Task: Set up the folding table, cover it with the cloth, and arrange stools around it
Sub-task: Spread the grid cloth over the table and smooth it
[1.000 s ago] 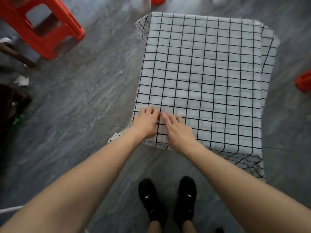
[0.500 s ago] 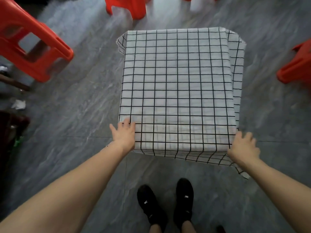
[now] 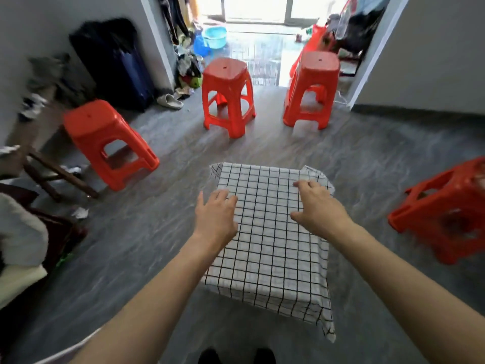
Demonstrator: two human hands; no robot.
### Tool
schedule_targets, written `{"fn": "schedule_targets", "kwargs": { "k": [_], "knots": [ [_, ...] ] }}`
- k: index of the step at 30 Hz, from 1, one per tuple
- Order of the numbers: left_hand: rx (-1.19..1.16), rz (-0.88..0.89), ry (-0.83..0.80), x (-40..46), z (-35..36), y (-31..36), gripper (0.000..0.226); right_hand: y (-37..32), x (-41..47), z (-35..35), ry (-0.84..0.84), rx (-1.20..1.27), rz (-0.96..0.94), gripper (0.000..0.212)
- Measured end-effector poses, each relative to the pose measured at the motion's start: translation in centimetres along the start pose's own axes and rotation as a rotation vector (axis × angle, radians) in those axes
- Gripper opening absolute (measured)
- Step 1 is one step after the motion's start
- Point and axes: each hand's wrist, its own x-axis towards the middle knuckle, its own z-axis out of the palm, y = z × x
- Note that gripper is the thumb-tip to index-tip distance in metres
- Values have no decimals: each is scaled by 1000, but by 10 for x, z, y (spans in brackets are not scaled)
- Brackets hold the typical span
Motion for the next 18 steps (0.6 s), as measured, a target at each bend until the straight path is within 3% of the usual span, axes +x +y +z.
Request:
{"fn": "schedule_targets", "kwargs": {
  "k": [4, 8, 18],
  "knots": [
    [-94, -45, 155, -31, -105, 2, 62, -44, -30, -92, 62, -124, -228, 66],
    [-137, -60, 334, -64, -164, -5, 65, -84, -57, -149, 144, -223, -372, 65],
    [-106, -43, 332, -106, -195, -71, 74, -186, -85, -164, 296, 2, -425, 71]
  ]
}}
